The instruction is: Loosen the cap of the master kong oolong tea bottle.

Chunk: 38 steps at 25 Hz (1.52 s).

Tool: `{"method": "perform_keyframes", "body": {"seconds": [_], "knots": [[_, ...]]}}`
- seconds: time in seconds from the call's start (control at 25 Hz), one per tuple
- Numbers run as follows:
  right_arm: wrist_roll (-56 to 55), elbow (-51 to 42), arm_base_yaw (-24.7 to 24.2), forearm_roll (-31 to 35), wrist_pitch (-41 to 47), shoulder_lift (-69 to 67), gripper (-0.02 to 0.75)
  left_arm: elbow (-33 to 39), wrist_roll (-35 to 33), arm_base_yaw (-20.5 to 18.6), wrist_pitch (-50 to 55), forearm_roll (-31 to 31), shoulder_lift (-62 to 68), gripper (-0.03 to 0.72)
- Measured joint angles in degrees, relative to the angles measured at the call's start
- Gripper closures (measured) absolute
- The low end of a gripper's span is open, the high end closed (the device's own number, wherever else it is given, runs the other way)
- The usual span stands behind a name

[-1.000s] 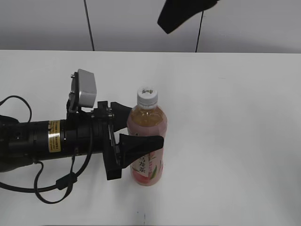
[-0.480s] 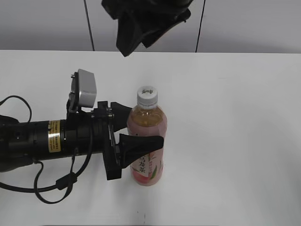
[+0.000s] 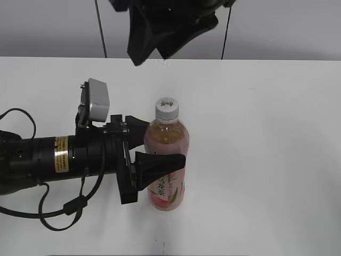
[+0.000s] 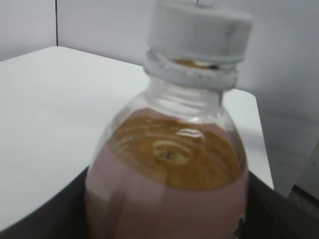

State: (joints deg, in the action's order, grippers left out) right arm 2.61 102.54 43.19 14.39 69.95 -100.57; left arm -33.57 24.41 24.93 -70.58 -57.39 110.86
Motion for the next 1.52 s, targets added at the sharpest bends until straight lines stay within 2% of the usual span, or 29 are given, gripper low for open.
{"method": "perform_keyframes", "body": {"seconds": [0.4, 0.72, 1.24, 1.52], "knots": [[-1.3, -8.4, 0.0, 0.4, 0.1, 1.0, 0.383, 0.0, 0.0, 0.0, 0.0, 0.0, 0.0, 0.223], [-1.5, -8.5, 0.0, 0.5, 0.1, 0.7, 0.329, 0.0, 0.0, 0.0, 0.0, 0.0, 0.0, 0.223], [-1.5, -8.5, 0.0, 1.6, 0.1, -1.0, 0.328, 0.0, 0.2, 0.0, 0.0, 0.0, 0.0, 0.223], [-1.5, -8.5, 0.0, -0.1, 0.1, -1.0, 0.328, 0.0, 0.2, 0.0, 0.0, 0.1, 0.0, 0.223]]}}
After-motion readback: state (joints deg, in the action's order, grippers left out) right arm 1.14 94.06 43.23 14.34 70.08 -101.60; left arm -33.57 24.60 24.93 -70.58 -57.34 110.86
